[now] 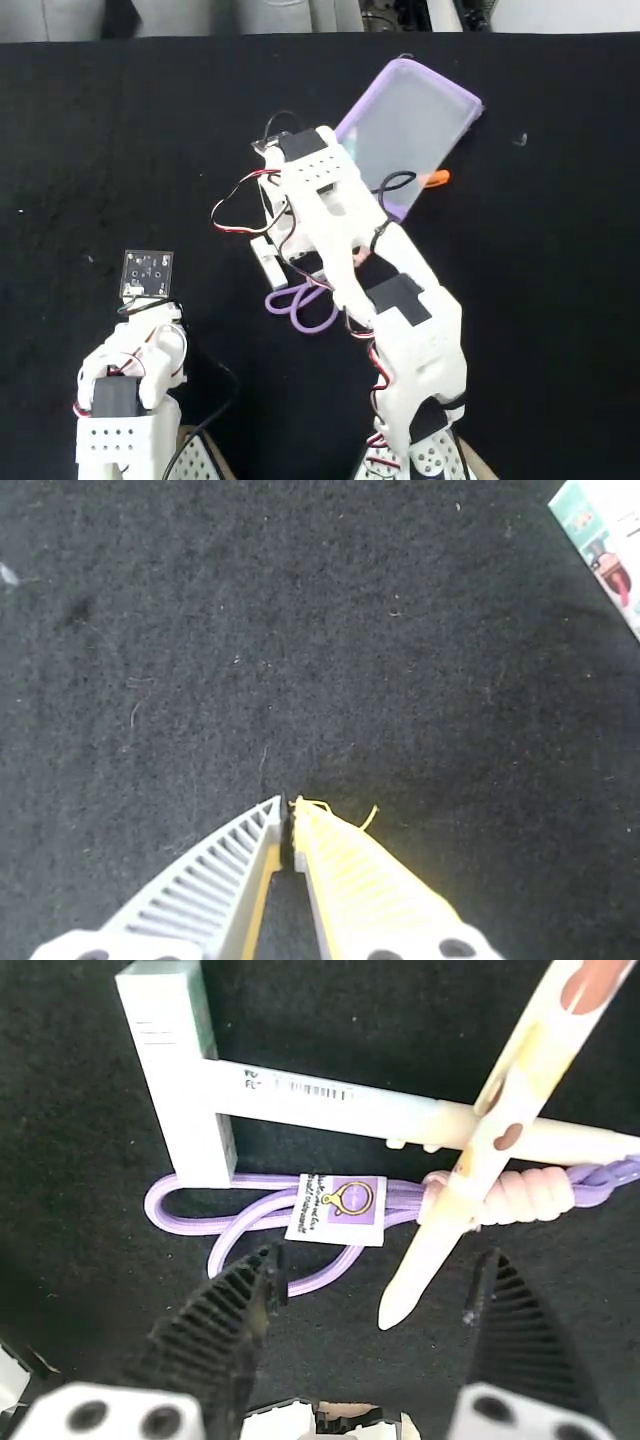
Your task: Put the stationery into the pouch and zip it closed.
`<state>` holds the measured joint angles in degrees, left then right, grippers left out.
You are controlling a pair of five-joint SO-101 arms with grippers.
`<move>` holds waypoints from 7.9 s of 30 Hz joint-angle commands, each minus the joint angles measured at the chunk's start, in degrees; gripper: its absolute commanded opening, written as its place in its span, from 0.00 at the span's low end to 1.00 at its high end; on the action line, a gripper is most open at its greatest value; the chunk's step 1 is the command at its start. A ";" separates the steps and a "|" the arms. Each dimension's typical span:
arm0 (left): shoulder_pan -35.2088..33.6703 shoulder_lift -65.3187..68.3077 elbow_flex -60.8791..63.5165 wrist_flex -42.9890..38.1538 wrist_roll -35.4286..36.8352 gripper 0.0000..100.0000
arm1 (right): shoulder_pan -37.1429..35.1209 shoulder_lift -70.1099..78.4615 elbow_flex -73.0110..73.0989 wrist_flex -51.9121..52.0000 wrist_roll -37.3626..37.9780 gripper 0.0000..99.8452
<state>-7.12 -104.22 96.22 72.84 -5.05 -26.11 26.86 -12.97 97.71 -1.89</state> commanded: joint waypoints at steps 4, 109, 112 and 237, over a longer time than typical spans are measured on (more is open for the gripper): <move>-0.13 -0.35 1.01 0.26 0.44 0.03 | -3.16 -0.13 -2.15 0.26 0.09 0.29; -0.04 -0.35 1.01 0.26 0.53 0.03 | -19.43 1.01 12.26 -14.51 4.04 0.29; -0.13 -0.35 1.01 0.26 0.44 0.03 | -20.92 4.18 11.82 -16.26 3.78 0.29; 28.62 -0.44 -16.84 -24.70 0.53 0.03 | -4.22 -23.34 -76.97 1.85 9.85 0.01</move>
<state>20.92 -104.66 82.77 62.81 -5.05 -30.95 3.38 -88.57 99.30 7.60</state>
